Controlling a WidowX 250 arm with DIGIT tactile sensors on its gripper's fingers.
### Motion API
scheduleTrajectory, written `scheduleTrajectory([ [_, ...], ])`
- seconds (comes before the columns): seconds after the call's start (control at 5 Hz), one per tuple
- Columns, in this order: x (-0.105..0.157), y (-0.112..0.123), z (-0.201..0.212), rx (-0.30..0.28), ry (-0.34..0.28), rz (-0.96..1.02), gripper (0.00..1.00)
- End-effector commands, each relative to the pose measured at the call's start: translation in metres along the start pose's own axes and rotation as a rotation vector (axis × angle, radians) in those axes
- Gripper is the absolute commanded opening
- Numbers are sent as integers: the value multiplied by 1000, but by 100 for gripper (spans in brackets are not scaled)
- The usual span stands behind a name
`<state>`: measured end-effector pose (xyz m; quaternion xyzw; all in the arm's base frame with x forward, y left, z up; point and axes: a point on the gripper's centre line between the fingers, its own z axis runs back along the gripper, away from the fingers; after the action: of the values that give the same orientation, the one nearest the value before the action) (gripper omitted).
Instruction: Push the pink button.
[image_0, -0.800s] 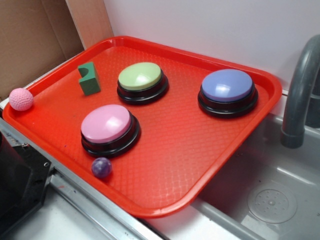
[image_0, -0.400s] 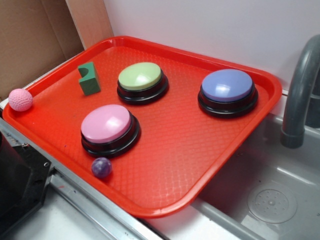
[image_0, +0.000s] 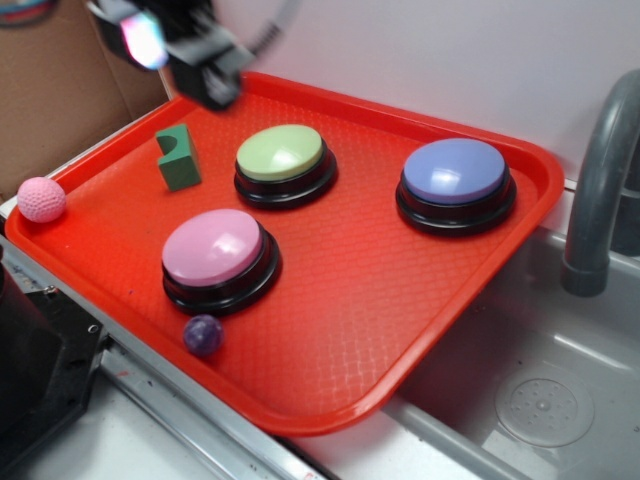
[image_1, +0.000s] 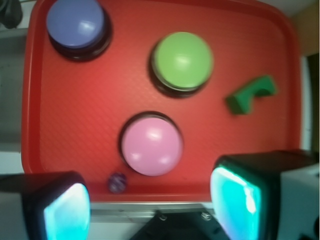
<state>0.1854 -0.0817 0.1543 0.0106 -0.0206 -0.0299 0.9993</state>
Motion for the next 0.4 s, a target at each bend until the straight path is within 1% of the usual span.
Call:
scheduleTrajectory([
  [0.0,-15,-24,-34,-74,-3,-25,100],
  [0.2,-44,5,-37,-41,58,3,100],
])
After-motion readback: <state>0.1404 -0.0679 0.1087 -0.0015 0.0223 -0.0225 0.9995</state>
